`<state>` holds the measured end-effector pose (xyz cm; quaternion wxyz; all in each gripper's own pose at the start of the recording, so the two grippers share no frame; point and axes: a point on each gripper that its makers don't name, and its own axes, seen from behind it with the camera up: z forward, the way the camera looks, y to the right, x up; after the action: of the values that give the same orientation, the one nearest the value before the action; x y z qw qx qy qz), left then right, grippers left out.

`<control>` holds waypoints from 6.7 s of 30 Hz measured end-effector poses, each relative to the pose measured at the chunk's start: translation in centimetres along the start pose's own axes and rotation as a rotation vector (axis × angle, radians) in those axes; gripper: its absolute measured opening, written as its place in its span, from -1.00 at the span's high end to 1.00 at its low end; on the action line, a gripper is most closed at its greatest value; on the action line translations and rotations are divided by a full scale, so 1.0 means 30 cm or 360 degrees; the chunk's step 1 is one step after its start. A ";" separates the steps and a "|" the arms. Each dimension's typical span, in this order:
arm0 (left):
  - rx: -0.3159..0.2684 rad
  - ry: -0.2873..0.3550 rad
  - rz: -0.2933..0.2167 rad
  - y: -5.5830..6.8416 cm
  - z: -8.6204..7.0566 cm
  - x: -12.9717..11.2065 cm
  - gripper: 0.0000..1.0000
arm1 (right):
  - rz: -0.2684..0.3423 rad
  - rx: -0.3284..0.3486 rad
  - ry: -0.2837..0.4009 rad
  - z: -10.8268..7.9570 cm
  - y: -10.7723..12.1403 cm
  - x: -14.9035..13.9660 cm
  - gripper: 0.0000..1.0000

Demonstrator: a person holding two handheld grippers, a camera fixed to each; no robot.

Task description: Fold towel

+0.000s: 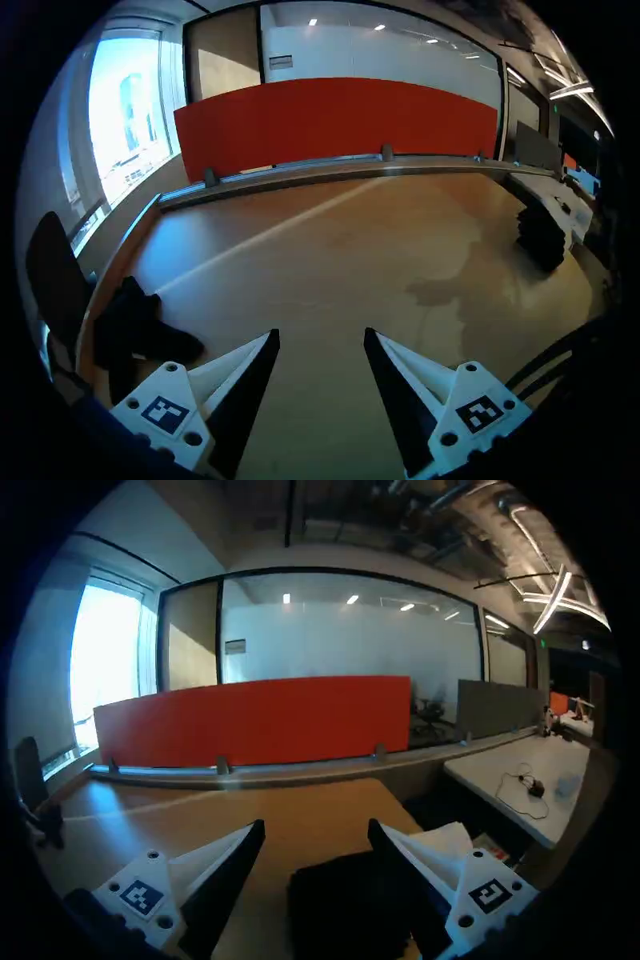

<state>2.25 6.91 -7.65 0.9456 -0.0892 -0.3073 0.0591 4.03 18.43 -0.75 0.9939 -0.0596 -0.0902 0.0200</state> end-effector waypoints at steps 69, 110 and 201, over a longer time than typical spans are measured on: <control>0.0200 0.0892 -0.0138 -0.268 -0.144 0.584 -0.55 | -0.0122 0.0279 0.0178 -0.094 -0.801 0.209 -1.00; 0.0299 0.0976 -0.0147 -0.262 0.068 0.219 -0.55 | 0.0027 0.0240 0.0135 -0.113 -0.819 0.084 -0.99; 0.0323 0.0995 -0.0200 -0.306 0.205 0.046 -1.00 | -0.0005 0.0189 0.0288 0.037 -0.582 -0.396 -0.99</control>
<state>0.24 -1.00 -0.08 0.9999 0.0105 0.0003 0.0008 -7.32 0.62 0.36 0.9998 -0.0021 0.0011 0.0184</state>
